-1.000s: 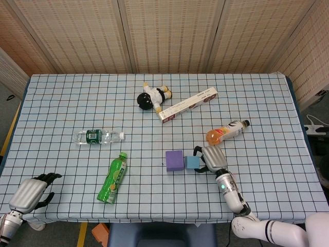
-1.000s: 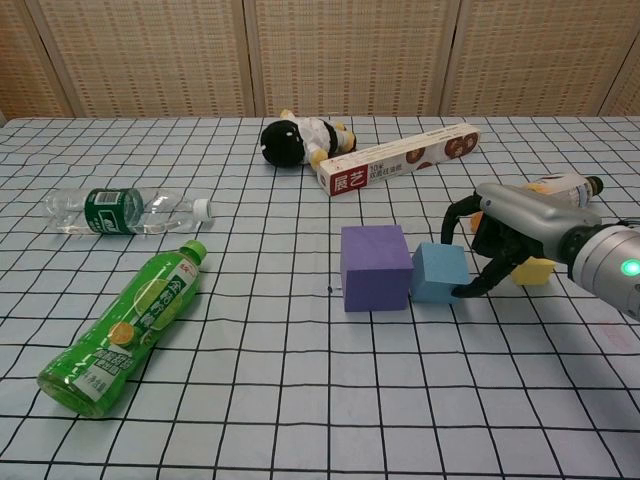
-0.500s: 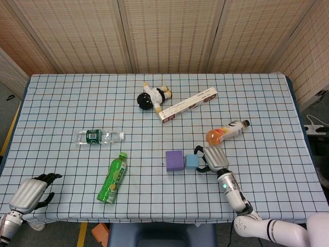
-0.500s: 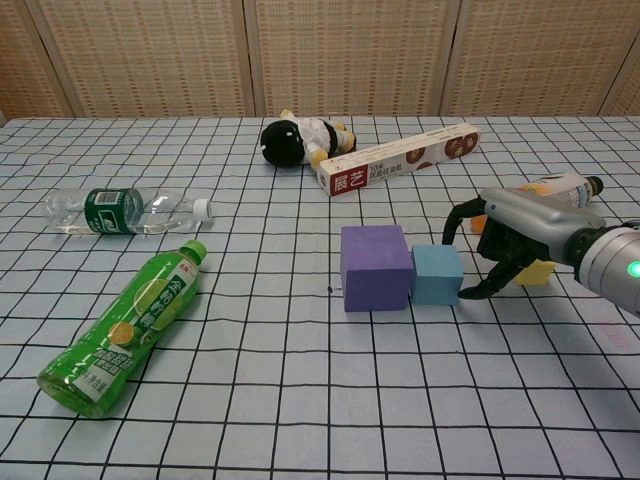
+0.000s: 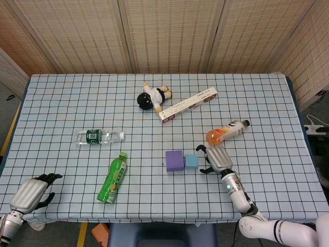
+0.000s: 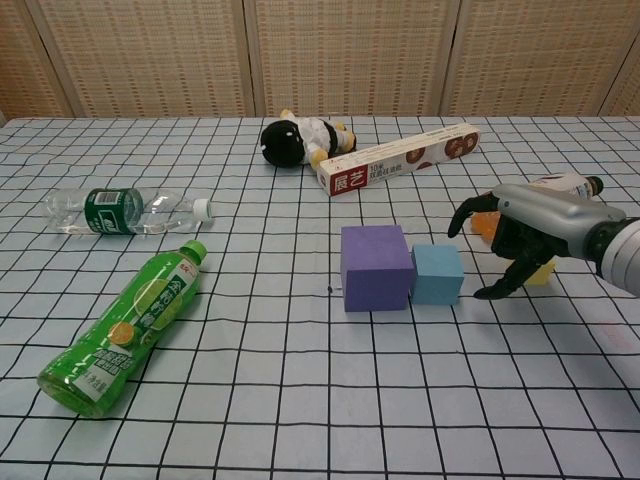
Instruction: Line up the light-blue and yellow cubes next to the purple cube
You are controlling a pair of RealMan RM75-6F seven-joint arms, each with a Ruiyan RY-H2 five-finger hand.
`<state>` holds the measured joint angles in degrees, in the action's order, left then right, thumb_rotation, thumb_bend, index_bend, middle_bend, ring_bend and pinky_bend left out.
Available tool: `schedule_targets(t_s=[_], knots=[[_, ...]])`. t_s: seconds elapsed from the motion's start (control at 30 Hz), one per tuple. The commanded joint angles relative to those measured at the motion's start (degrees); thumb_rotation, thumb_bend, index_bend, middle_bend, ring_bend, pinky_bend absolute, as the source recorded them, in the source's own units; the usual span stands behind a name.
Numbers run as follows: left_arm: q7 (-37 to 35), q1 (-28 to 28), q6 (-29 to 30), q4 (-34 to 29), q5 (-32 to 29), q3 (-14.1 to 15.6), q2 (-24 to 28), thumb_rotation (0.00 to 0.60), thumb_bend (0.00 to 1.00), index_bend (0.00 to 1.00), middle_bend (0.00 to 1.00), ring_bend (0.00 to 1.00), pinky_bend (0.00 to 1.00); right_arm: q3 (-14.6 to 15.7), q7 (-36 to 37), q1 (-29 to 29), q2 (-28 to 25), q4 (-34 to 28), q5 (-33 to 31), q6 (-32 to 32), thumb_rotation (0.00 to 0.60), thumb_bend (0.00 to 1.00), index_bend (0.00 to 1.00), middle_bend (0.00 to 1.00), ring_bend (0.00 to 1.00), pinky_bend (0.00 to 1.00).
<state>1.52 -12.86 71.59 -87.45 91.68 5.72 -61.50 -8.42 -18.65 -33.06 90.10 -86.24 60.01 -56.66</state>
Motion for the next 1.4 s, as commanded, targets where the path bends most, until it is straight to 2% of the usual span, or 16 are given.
schedule_targets(t_s=[0.03,0.23,0.37,0.47,0.8,1.1,1.4], knots=[[0.1,0.0,0.0,-0.1,0.0,0.0,0.0,0.600,0.44,0.26,0.29,0.32,0.55,-0.1,-2.8,0.1,-1.2,-2.7,-2.7,-0.8,0.600,0.15,0.37,1.00,0.93,1.00],[0.0,0.0,0.0,0.0,0.0,0.0,0.0,0.600,0.45,0.26,0.29,0.32,0.55,-0.6,-5.6,-0.5,-2.6,-5.9,-8.0,-0.1,0.600,0.53,0.41,1.00,0.93,1.00],[0.1,-0.1,-0.2,0.0,-0.1,0.0,0.0,0.600,0.45,0.26,0.29,0.32,0.55,-0.5,-6.6,-1.1,-3.6,-7.7,-11.0,0.8,0.600,0.65,0.42,1.00,0.93,1.00],[0.2,-0.1,-0.3,-0.1,0.0,0.0,0.0,0.600,0.45,0.26,0.30,0.32,0.55,-0.2,-7.0,-1.7,-4.5,-8.9,-13.0,2.0,0.600,0.68,0.43,1.00,0.93,1.00],[-0.1,-0.1,-0.3,-0.1,-0.1,0.0,0.0,0.600,0.45,0.26,0.31,0.32,0.55,0.7,-5.3,-3.4,-4.9,-8.8,-15.9,5.6,0.600,0.68,0.43,1.00,0.93,1.00],[-0.1,-0.1,-0.3,0.0,-0.2,0.0,0.0,0.600,0.45,0.26,0.31,0.32,0.55,1.2,-2.3,-3.4,-3.3,-6.3,-12.1,4.6,0.600,0.68,0.43,1.00,0.93,1.00],[0.1,-0.1,-0.3,-0.1,-0.2,0.0,0.1,0.600,0.45,0.26,0.31,0.32,0.55,1.6,1.4,-3.4,-3.2,-4.8,-9.3,6.2,0.600,0.68,0.43,1.00,0.93,1.00]])
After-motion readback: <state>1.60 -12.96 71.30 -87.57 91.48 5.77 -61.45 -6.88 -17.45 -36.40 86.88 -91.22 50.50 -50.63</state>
